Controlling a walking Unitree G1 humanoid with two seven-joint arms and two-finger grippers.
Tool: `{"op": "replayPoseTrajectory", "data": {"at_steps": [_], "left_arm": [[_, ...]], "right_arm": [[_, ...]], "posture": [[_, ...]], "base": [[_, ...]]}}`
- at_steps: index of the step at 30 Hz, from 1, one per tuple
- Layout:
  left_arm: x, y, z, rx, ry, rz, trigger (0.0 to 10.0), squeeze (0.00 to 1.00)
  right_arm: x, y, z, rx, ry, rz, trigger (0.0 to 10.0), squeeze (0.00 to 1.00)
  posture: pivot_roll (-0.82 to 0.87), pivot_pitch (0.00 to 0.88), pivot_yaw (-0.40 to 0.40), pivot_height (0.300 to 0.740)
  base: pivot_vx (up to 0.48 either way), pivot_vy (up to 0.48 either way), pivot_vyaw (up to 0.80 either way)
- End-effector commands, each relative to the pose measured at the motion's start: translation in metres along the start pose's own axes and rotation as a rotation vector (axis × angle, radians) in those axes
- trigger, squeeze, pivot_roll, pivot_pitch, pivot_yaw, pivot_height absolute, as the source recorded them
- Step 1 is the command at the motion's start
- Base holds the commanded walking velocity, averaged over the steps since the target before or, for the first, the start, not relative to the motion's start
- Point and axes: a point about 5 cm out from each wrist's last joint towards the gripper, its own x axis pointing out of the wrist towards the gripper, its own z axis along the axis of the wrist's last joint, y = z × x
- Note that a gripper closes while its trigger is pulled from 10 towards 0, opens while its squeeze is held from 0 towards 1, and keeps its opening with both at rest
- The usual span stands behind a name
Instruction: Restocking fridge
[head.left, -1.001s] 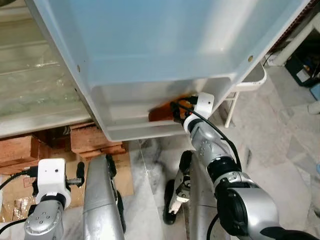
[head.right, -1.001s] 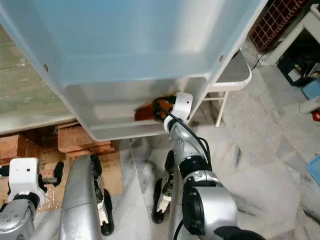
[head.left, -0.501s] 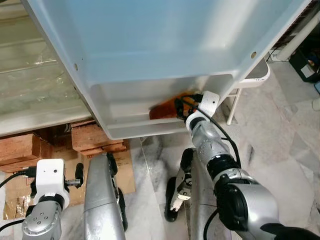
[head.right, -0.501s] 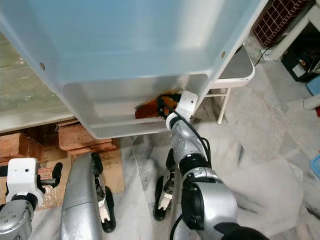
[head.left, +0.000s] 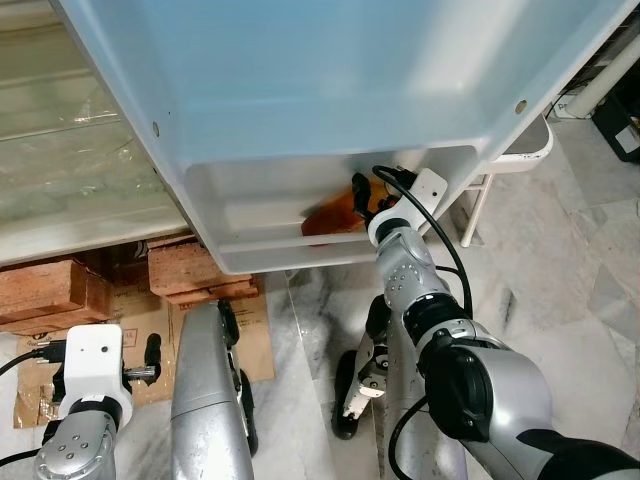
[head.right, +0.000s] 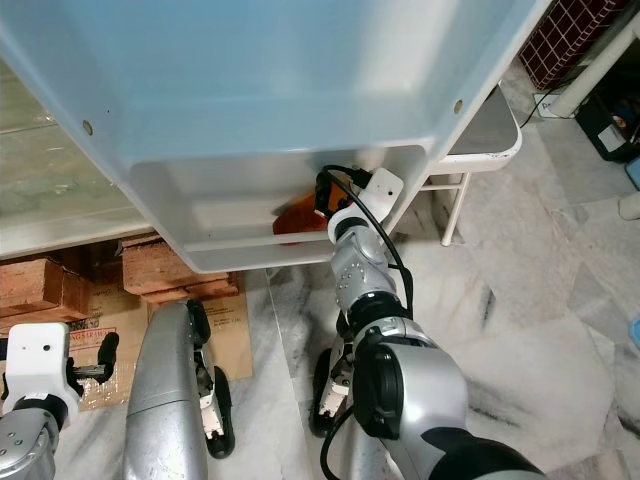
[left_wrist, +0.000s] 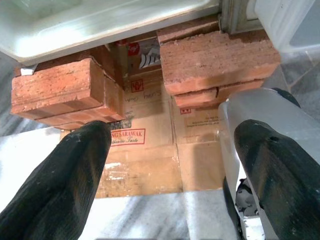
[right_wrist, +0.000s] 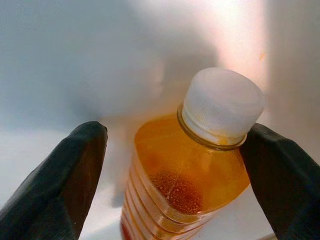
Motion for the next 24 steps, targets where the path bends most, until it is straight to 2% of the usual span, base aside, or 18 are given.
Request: {"op": "replayPoseTrajectory", "data": {"at_steps": [1, 2, 3, 4, 10, 20, 24], "left_arm": [[-0.006, 0.003, -0.005, 0.011, 0.026, 0.003, 10.0, 0.0], [-0.006, 0.003, -0.005, 0.011, 0.026, 0.003, 10.0, 0.0], [-0.007, 0.004, -0.005, 0.012, 0.028, 0.003, 10.0, 0.0], [-0.008, 0.004, -0.005, 0.013, 0.031, 0.003, 10.0, 0.0], [-0.009, 0.006, -0.005, 0.019, 0.036, 0.006, 10.0, 0.0], [-0.008, 0.005, -0.004, 0.019, 0.032, 0.005, 10.0, 0.0], [-0.007, 0.005, -0.003, 0.019, 0.025, 0.005, 10.0, 0.0]], "right_arm": [[-0.001, 0.0, -0.007, 0.025, 0.022, -0.016, 3.5, 0.0], [-0.001, 0.0, -0.007, 0.025, 0.022, -0.016, 3.5, 0.0], [-0.001, 0.001, -0.007, 0.018, 0.021, -0.016, 0.7, 0.0], [-0.001, 0.003, -0.006, 0.018, 0.017, -0.015, 0.0, 0.0], [0.002, 0.008, 0.001, 0.007, -0.015, -0.008, 0.0, 0.0], [0.002, 0.003, 0.005, 0.006, -0.037, -0.023, 0.0, 0.0], [0.003, 0.006, 0.009, 0.004, -0.052, -0.013, 0.0, 0.0]], "posture": [[0.39, 0.406, -0.05, 0.526], [0.39, 0.406, -0.05, 0.526], [0.39, 0.408, -0.049, 0.526], [0.39, 0.41, -0.049, 0.526], [0.39, 0.411, -0.049, 0.526], [0.39, 0.406, -0.053, 0.526], [0.39, 0.4, -0.052, 0.526]], "base": [[0.0, 0.0, 0.0], [0.0, 0.0, 0.0], [0.0, 0.0, 0.0], [0.0, 0.0, 0.0], [0.0, 0.0, 0.0], [0.0, 0.0, 0.0], [0.0, 0.0, 0.0]]}}
